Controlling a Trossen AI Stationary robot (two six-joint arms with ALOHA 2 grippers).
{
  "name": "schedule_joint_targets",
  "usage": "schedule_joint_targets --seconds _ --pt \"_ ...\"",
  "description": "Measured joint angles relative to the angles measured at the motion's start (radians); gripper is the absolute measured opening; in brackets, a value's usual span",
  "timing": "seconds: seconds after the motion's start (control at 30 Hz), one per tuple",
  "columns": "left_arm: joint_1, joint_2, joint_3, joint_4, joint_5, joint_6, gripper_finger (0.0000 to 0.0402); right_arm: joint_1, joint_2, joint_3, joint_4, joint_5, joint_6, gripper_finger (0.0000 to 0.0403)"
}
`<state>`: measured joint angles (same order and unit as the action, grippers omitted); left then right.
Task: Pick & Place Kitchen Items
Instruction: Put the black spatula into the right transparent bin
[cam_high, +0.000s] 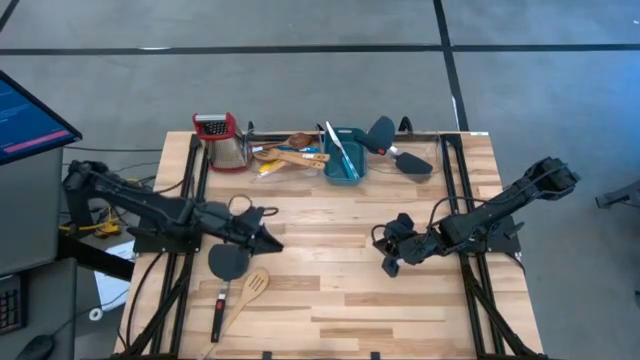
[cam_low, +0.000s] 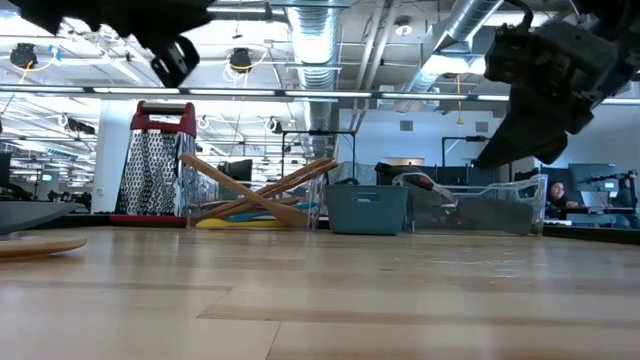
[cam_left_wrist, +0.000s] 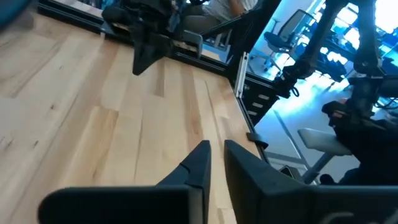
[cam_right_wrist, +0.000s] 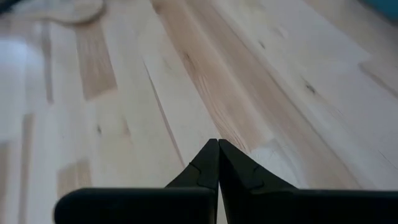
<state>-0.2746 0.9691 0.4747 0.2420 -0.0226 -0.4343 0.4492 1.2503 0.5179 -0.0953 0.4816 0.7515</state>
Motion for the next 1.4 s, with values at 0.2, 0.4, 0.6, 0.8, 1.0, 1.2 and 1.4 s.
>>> schedule_joint_targets --seconds 0.2,0.4,0.6,0.8,1.0,1.2,1.4 --pt "-0.189 0.000 0.000 -0.043 -0.192 -0.073 0.0003 -0.002 0.000 0.000 0.097 0.018 -0.036 0.0000" --pt "-0.321 0.000 0.000 -0.261 -0.307 -0.373 0.0001 -0.002 0.000 0.000 0.145 0.017 -0.052 0.0000" --pt "-0.359 0.000 0.000 -0.504 -0.281 -0.672 0.0001 -0.002 0.000 0.000 0.144 0.017 -0.052 0.0000" --pt "-0.358 0.023 0.000 -0.727 -0.127 -0.904 0.0001 0.001 0.000 0.000 0.141 0.017 -0.054 0.0000" --pt "-0.358 0.068 0.000 -0.816 0.040 -1.010 0.0001 0.002 0.000 0.000 0.133 0.017 -0.055 0.0000" --pt "-0.340 0.143 0.001 -0.847 0.105 -1.023 0.0001 0.002 0.000 0.000 0.131 0.017 -0.055 0.0000" --pt "-0.321 0.233 0.005 -0.869 0.110 -1.016 0.0001 0.002 0.000 0.000 0.132 0.017 -0.054 0.0000"
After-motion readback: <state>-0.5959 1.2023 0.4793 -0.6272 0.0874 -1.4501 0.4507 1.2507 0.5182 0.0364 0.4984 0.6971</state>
